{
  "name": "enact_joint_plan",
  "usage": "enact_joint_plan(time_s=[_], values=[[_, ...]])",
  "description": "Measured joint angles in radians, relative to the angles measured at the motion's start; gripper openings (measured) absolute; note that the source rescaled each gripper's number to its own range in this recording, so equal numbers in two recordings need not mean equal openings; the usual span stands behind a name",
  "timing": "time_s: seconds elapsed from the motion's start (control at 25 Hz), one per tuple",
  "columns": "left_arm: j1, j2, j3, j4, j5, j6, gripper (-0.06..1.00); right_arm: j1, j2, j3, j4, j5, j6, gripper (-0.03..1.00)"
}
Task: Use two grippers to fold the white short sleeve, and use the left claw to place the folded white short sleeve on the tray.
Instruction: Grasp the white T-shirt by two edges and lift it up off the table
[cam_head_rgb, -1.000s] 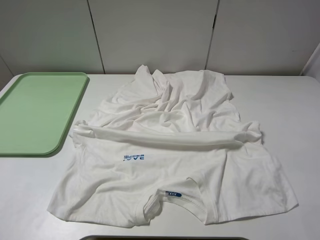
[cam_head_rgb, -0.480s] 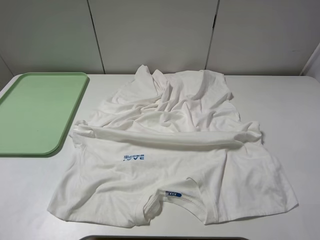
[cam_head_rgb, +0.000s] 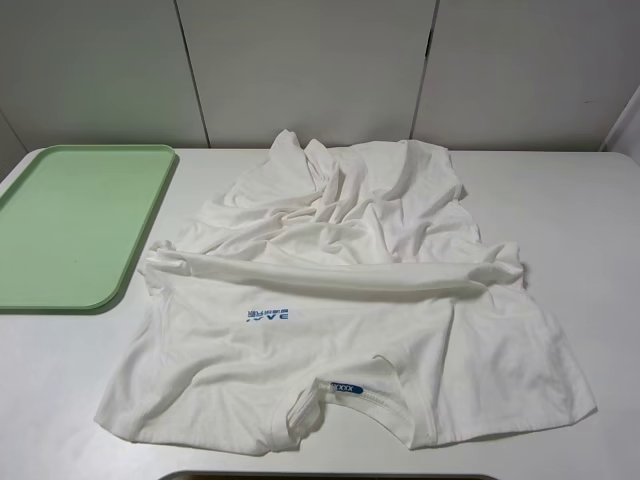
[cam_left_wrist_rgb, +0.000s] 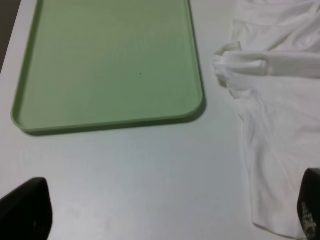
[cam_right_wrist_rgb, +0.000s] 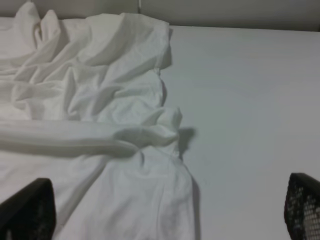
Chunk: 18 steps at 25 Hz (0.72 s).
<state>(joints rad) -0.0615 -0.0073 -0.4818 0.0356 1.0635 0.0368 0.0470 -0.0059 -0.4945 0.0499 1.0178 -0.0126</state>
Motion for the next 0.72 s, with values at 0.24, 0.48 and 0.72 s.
enact_joint_plan(time_s=[0.24,0.48,0.72], values=[[0.0,0.018,-0.059,0.0,-0.001,0.0,0.96,0.0,0.035,-0.056,0.016,-0.023,0.004,1.0],[0.0,0.273,-0.293,0.001,-0.005,0.002,0.96,0.0,0.229,-0.198,0.016,-0.116,0.004,1.0],[0.0,0.478,-0.47,0.001,-0.013,0.003,0.94,0.0,0.457,-0.356,0.018,-0.179,0.0,1.0]])
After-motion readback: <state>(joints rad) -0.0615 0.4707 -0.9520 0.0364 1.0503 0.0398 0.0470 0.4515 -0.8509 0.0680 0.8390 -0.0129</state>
